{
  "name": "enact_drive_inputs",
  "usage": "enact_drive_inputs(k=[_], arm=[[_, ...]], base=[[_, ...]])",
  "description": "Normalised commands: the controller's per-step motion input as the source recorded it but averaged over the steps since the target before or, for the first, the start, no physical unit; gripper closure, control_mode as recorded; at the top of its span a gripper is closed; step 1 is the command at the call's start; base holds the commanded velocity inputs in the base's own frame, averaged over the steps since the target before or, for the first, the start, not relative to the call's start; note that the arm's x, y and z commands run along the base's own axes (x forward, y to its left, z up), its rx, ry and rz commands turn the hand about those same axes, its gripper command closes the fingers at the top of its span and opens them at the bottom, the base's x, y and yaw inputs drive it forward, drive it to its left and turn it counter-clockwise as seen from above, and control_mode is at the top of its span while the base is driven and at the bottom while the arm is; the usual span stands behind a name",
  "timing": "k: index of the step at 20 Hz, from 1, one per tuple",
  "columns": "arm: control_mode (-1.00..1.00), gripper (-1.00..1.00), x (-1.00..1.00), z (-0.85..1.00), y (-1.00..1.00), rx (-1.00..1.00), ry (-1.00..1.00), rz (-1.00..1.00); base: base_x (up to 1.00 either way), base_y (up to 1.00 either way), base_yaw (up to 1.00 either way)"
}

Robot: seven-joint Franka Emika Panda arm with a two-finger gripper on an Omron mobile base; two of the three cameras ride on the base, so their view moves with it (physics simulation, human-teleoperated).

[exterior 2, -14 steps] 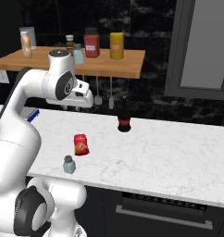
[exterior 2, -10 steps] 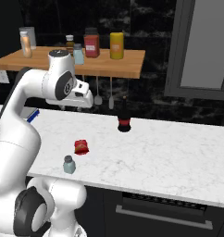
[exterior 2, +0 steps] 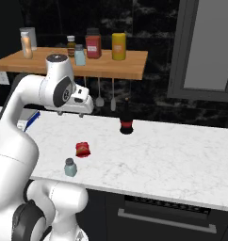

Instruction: Put the shaker and condiment bottle from the counter next to their counterparts in the cabinet.

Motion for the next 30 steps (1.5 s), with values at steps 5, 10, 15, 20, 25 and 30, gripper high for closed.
enact_drive_inputs(k=[5,10,15,20,25,30], arm=[[-1.0,-1.0,-0.28,-0.19,0.0,0.0,-0.07,0.0],[-1.0,-1.0,-0.25,-0.24,0.0,0.0,-0.04,0.0],[-1.0,-1.0,-0.03,-0.29,0.01,0.0,0.0,0.0],[-1.0,-1.0,0.0,-0.32,0.01,0.0,0.0,0.0],[-1.0,-1.0,0.0,-0.24,0.0,0.0,0.0,0.0],[-1.0,-1.0,-0.01,-0.24,0.0,0.0,0.0,0.0]], base=[[0.0,0.0,0.0],[0.0,0.0,0.0],[0.0,0.0,0.0],[0.0,0.0,0.0],[0.0,0.0,0.0],[0.0,0.0,0.0]])
